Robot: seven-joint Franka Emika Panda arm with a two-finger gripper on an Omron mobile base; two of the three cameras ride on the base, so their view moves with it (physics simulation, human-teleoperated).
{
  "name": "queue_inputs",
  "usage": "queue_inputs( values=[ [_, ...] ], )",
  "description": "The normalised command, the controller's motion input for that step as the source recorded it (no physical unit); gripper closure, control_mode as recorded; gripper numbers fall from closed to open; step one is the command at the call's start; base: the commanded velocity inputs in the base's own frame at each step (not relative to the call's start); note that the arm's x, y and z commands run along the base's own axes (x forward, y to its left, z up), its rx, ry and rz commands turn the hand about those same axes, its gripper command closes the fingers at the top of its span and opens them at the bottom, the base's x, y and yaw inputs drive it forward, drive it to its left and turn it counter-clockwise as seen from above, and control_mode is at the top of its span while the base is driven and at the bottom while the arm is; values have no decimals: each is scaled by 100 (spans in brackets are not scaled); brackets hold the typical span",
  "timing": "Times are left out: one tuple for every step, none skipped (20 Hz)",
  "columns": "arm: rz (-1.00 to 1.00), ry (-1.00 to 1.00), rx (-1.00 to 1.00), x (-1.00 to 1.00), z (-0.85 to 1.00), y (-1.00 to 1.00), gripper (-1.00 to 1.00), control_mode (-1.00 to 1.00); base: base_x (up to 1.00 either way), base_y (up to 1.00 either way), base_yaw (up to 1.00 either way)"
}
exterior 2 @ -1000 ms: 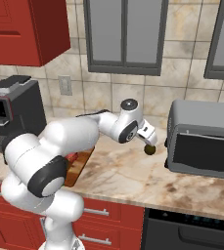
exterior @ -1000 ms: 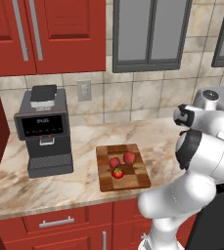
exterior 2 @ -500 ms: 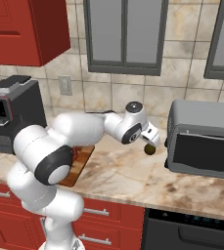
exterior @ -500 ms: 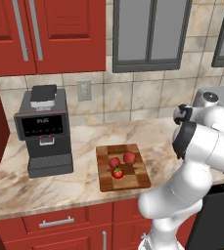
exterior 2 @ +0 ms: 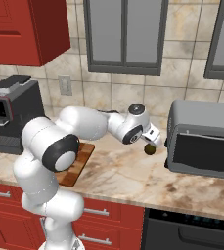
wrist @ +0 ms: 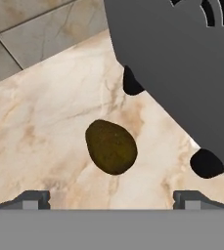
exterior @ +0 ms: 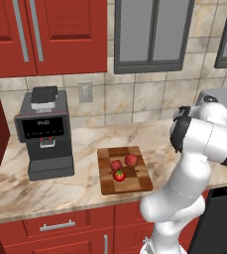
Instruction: Place the avocado, onion, tomato, and bell pepper on the cutting board.
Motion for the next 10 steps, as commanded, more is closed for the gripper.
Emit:
queue_inputs(
  values=[
    [0, 0, 0, 10, -16, -6, -100, -100, 0, 0, 0],
    [0, 0, 0, 8, -18, -6, -100, -100, 0, 0, 0],
    [0, 0, 0, 9, -19, -6, -100, -100, 0, 0, 0],
    [0, 0, 0, 10, -23, -4, -100, -100, 0, 0, 0],
    [0, 0, 0, 10, -24, -3, -100, -100, 0, 0, 0],
    [0, 0, 0, 13, -26, -1, -100, -100, 0, 0, 0],
    [0, 0, 0, 14, -27, -2, -100, -100, 0, 0, 0],
    [0, 0, 0, 14, -26, -1, -100, -100, 0, 0, 0],
    [0, 0, 0, 13, -24, -3, -100, -100, 0, 0, 0],
    [0, 0, 0, 13, -22, -3, -100, -100, 0, 0, 0]
  ],
)
